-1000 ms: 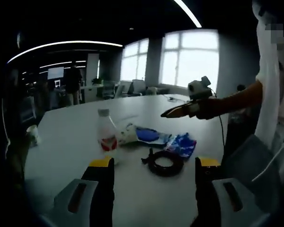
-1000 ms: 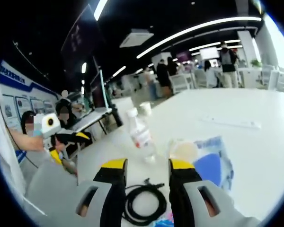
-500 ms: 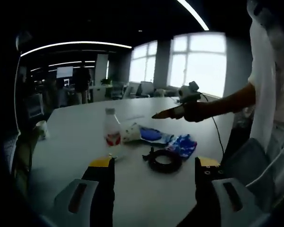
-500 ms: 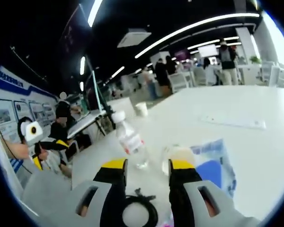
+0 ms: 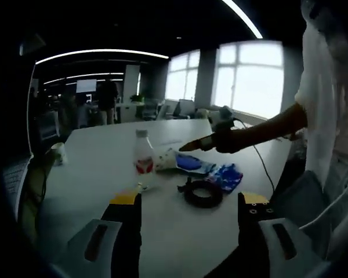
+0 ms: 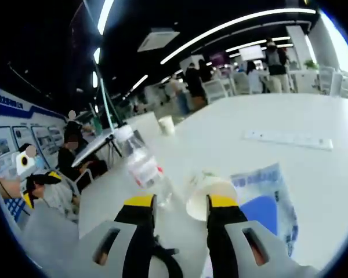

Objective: Arrange the tabletop items into an orderly group along one side of the table until the central work area is clear of visible clutter.

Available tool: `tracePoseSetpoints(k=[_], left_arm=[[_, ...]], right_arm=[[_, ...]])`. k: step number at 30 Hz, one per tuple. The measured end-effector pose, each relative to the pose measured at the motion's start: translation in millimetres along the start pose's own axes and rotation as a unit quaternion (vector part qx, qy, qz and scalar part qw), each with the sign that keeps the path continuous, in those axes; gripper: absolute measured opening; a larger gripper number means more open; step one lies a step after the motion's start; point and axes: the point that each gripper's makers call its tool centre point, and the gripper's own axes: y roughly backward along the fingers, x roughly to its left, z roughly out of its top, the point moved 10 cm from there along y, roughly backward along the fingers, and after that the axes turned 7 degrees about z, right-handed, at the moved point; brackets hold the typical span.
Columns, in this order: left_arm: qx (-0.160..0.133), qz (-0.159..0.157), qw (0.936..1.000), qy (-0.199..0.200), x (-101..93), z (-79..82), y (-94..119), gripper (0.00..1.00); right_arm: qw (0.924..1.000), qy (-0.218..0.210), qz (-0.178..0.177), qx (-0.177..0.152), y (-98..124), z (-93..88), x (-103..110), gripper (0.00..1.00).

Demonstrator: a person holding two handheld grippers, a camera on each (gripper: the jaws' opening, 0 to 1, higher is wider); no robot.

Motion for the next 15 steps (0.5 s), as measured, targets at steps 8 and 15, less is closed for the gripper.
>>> tracePoseSetpoints(k=[8, 15], left_arm=[[-0.001, 0.006, 1.0000, 0.005, -0.8, -0.2, 6, 0.63], [-0.005, 0.011, 0.9998, 0.017, -2.1, -2.5, 11, 0.63]], right_arm=[[0.9994, -0.031, -0.016, 0.002, -11, -3.3, -9, 0.31], [0.9976, -0.059, -0.034, -0.006, -15, -5.8, -17, 0.31]])
